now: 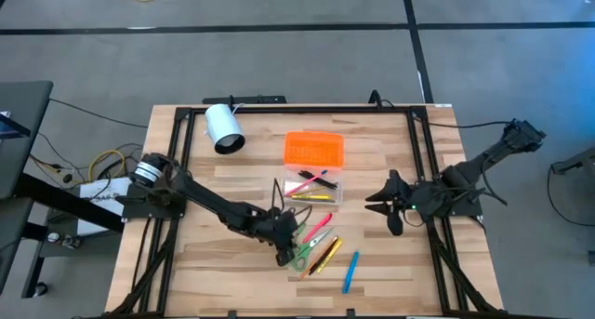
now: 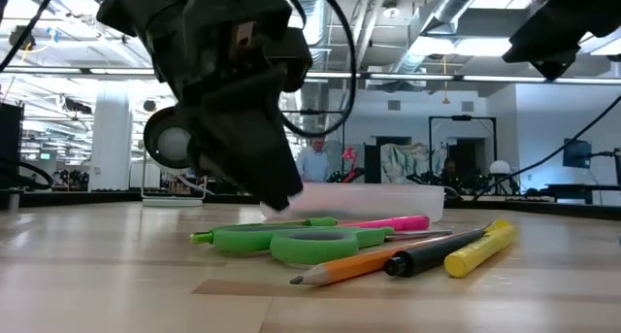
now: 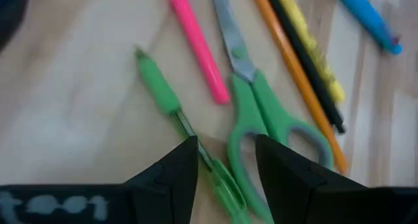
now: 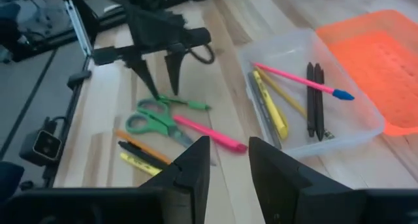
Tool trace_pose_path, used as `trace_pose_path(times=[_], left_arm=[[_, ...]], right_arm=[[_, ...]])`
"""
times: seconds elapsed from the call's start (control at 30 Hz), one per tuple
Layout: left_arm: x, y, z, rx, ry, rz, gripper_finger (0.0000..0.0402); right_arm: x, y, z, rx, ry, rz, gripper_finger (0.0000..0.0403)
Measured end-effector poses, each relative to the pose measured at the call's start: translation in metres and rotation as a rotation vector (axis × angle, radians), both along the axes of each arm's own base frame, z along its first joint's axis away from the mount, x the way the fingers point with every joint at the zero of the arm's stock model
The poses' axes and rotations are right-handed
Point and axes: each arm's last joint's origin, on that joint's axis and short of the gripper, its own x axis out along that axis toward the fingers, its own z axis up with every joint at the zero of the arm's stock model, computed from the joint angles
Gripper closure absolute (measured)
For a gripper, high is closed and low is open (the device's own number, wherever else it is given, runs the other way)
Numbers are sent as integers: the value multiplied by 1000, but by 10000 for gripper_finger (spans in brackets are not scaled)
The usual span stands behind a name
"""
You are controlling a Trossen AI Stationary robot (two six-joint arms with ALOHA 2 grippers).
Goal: Pick & place school supplies into a supply box
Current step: Put the green pen into the orange supply box
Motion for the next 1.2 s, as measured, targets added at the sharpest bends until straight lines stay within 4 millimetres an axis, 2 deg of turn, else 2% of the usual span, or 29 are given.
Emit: trace_pose_path(times=[0.17,0.27,0.5,0.8,1.0,1.2], left_arm=[[13,-12,-10,53,31,19,260],[16,-12,-11,113,62,64,261],[27,-14,2,183,12,56,261],[26,-14,9,268,98,-12,261],[24,-8,15,434,177,-85,261],[28,5,10,547,208,-201,261]], right_arm=[[-2,3,-2,-14,16,20,303],[-3,4,-2,-11,16,27,303],[-4,4,-2,-13,25,27,303],[-4,4,-2,-17,18,15,303],[-4,4,-2,-17,18,15,303],[-4,4,-2,-16,17,15,303]])
